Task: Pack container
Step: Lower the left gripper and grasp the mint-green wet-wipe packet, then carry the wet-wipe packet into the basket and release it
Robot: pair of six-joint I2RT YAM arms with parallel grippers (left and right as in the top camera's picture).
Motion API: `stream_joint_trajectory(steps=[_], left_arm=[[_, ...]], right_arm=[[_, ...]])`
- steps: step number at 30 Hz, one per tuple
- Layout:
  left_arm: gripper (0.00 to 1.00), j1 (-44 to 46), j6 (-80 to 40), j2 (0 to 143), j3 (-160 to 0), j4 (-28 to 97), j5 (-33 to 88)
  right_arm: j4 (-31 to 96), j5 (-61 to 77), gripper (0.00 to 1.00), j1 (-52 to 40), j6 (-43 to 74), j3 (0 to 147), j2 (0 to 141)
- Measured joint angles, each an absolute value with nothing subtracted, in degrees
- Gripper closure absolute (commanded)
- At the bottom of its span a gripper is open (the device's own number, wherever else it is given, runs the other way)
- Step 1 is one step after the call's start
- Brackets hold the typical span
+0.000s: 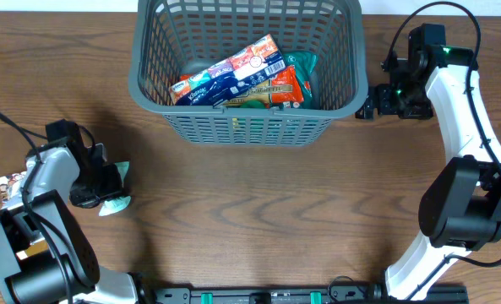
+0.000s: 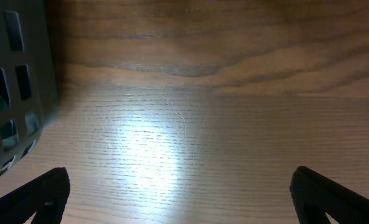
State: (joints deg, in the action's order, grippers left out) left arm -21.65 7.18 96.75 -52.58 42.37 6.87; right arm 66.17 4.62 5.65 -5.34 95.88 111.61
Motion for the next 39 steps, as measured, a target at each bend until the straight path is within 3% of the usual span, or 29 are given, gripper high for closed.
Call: stream_joint_trajectory(steps=[6, 12, 20, 29, 34, 39], left_arm=[[0.94, -21.65, 4.23, 94.45, -65.08, 53.65, 8.75], [0.95, -20.47, 3.16, 92.86, -92.03, 63.53, 10.26], [0.95, -6.09, 8.01, 91.55, -119.42, 62.26, 10.28], [0.94, 17.56, 34.85, 95.26, -121.95, 55.31, 7.44], [0.94, 23.18, 52.34, 102.56, -121.91, 52.6, 7.05], [0.94, 24.01, 60.93, 109.43, -121.86, 48.49, 6.9]], right_arm=[[66.17, 4.64, 0.01, 5.65, -5.48, 95.88, 111.61], [66.26, 4.56, 0.01, 5.65, -5.48, 95.85, 111.61], [66.65, 4.47, 0.01, 5.65, -5.48, 95.83, 111.61], [67.07, 4.47, 0.01, 5.65, -5.48, 95.83, 111.61], [67.13, 4.47, 0.01, 5.65, -5.48, 95.83, 111.61], [67.26, 4.47, 0.01, 5.65, -5.48, 95.83, 111.61]])
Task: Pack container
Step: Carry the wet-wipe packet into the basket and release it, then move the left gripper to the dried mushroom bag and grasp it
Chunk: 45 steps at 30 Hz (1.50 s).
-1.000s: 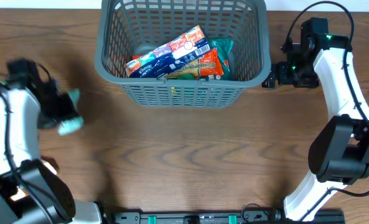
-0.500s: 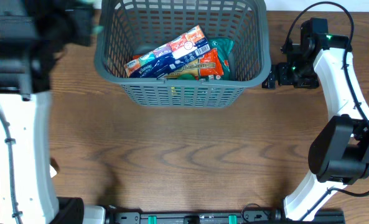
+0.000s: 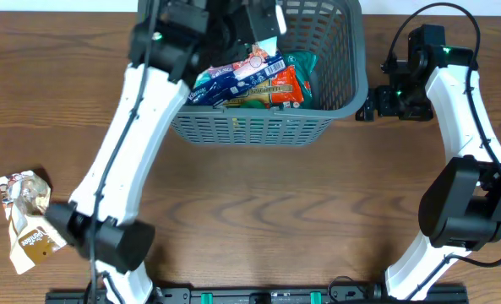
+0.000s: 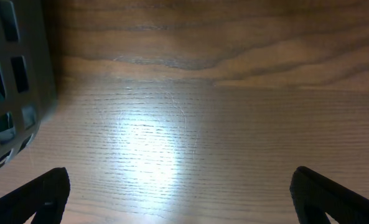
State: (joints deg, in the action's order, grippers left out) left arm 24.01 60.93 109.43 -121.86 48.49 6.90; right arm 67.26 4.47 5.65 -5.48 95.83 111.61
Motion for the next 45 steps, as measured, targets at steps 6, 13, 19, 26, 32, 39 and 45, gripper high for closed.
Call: stream_joint_trajectory(steps=[6, 13, 19, 26, 32, 39, 45], left_arm=[[0.7, 23.77, 64.66, 116.27, -121.86, 48.29, 6.37], [0.4, 23.73, 63.16, 120.14, -121.78, 48.16, 5.98], [0.4, 23.73, 62.72, 118.98, -121.78, 48.25, 5.91], [0.25, 23.0, 51.99, 107.42, -121.51, 48.6, 0.97], [0.24, 15.38, 32.16, 93.49, -122.1, 58.76, -7.46], [0.24, -2.17, 15.97, 86.54, -122.19, 73.82, -12.82], [0.24, -21.41, 7.7, 85.38, -121.36, 77.89, -12.34]], right_arm=[[67.26, 4.47, 0.01, 5.65, -5.48, 95.83, 111.61], [67.46, 4.47, 0.01, 5.65, -5.48, 95.83, 111.61], [67.48, 4.47, 0.01, 5.65, -5.48, 95.83, 111.61], [67.51, 4.47, 0.01, 5.65, -5.48, 95.83, 111.61], [67.51, 4.47, 0.01, 5.65, -5.48, 95.83, 111.61], [67.75, 4.51, 0.01, 5.65, -5.5, 95.83, 111.61], [67.9, 4.51, 0.01, 5.65, -5.48, 95.83, 111.61]])
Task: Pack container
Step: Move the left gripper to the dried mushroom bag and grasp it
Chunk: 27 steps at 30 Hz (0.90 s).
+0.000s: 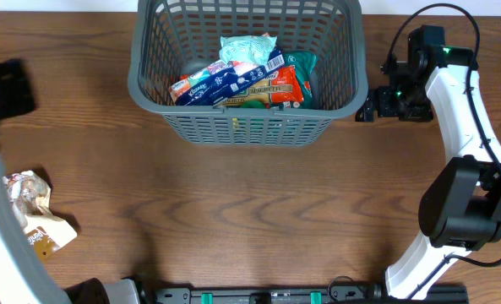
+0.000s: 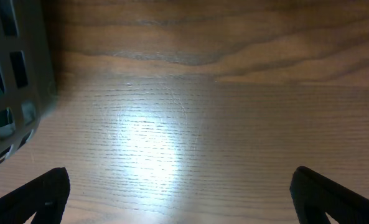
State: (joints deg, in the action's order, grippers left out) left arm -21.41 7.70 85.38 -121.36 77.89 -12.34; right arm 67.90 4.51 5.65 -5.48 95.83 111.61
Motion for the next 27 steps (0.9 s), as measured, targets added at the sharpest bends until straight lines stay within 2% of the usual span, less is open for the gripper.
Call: stream_joint_trajectory(steps=[5, 9, 22, 24, 26, 27], left_arm=[[0.24, -33.74, 5.58, 84.77, -114.67, 77.12, -7.64], [0.24, -39.51, 5.56, 84.62, -103.98, 72.97, -4.64], [0.22, -41.54, 6.24, 84.99, -68.29, 50.13, -1.87], [0.17, -41.67, 6.28, 85.01, -64.62, 47.66, -1.8], [0.01, -42.15, 6.74, 85.01, -61.43, 45.21, -1.69], [0.01, -42.59, 6.92, 85.01, -60.01, 44.12, -1.67]], right_arm=[[67.4, 4.51, 0.01, 5.65, -5.48, 95.83, 111.61], [66.46, 4.51, 0.01, 5.65, -5.48, 95.83, 111.61], [65.41, 4.56, 0.01, 5.65, -5.48, 95.83, 111.61], [65.25, 4.56, 0.01, 5.65, -5.48, 95.83, 111.61], [65.23, 4.58, 0.01, 5.65, -5.48, 95.83, 111.61], [65.23, 4.58, 0.01, 5.65, -5.48, 95.83, 111.61]])
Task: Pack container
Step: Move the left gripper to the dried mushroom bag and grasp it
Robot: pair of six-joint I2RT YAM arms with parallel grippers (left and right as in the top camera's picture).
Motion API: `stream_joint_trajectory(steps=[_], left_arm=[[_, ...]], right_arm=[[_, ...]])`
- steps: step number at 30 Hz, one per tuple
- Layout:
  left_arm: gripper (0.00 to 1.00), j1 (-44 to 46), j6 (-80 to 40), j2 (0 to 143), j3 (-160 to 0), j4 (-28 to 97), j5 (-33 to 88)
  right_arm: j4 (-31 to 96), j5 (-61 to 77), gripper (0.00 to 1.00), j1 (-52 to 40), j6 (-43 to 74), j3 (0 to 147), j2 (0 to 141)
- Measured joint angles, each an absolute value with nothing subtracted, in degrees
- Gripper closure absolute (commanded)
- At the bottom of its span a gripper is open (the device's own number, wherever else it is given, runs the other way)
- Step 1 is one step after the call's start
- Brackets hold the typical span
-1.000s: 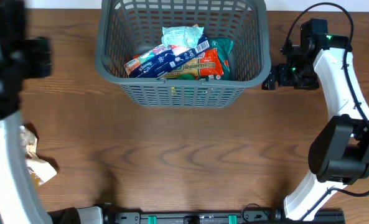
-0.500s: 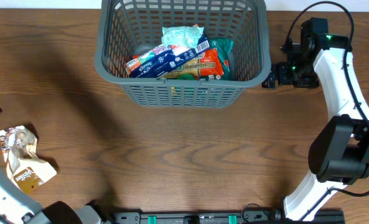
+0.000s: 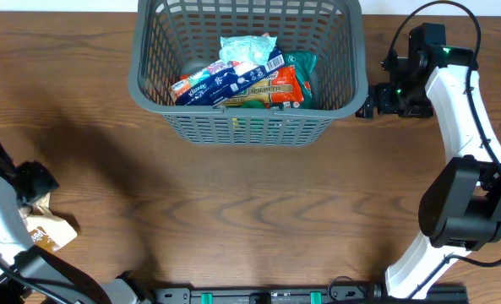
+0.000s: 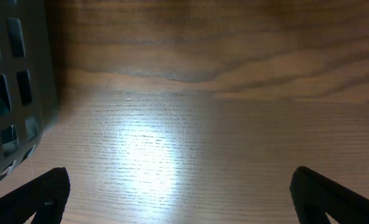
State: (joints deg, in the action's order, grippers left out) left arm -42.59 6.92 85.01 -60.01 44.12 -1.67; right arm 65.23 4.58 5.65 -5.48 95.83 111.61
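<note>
The grey basket (image 3: pixel 248 128) stands at the back middle, holding a blue packet (image 3: pixel 220 82), an orange packet (image 3: pixel 275 87), a green one (image 3: pixel 302 63) and a pale teal packet (image 3: pixel 243 46) on top. My left gripper (image 3: pixel 35 181) is down at the table's left edge, over a crumpled pale packet (image 3: pixel 39 203) that it partly hides; whether the jaws are open does not show. A tan packet (image 3: pixel 49 233) lies just in front. My right gripper (image 4: pixel 179 186) hangs open over bare wood, right of the basket (image 4: pixel 13 93).
The right arm (image 3: pixel 457 93) reaches along the table's right side, its gripper (image 3: pixel 368 108) close to the basket's right wall. A black rail (image 3: pixel 258 295) runs along the front edge. Brown wood lies between basket and front edge.
My left arm was raised at the far left, close to the camera. Now its gripper sits low over the pale packet at the left edge. The right arm has not moved.
My left gripper was first at a teal packet on the table's left. Then the arm was over the basket and that packet was gone from the table. Then the teal packet lay on top in the basket. Now the gripper is at the remaining packets.
</note>
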Motion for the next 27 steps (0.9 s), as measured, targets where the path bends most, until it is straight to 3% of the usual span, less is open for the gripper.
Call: stream_joint_trajectory(steps=[13, 27], left_arm=[[0.01, -52.29, 7.38, 85.1, -53.93, 36.32, -1.72], [0.01, -52.77, 18.79, 99.42, -53.95, 27.09, 2.2]], right_arm=[[64.73, 4.6, 0.01, 5.65, -5.15, 95.83, 111.61], [64.34, 4.62, 0.01, 5.65, -3.11, 95.83, 111.61]])
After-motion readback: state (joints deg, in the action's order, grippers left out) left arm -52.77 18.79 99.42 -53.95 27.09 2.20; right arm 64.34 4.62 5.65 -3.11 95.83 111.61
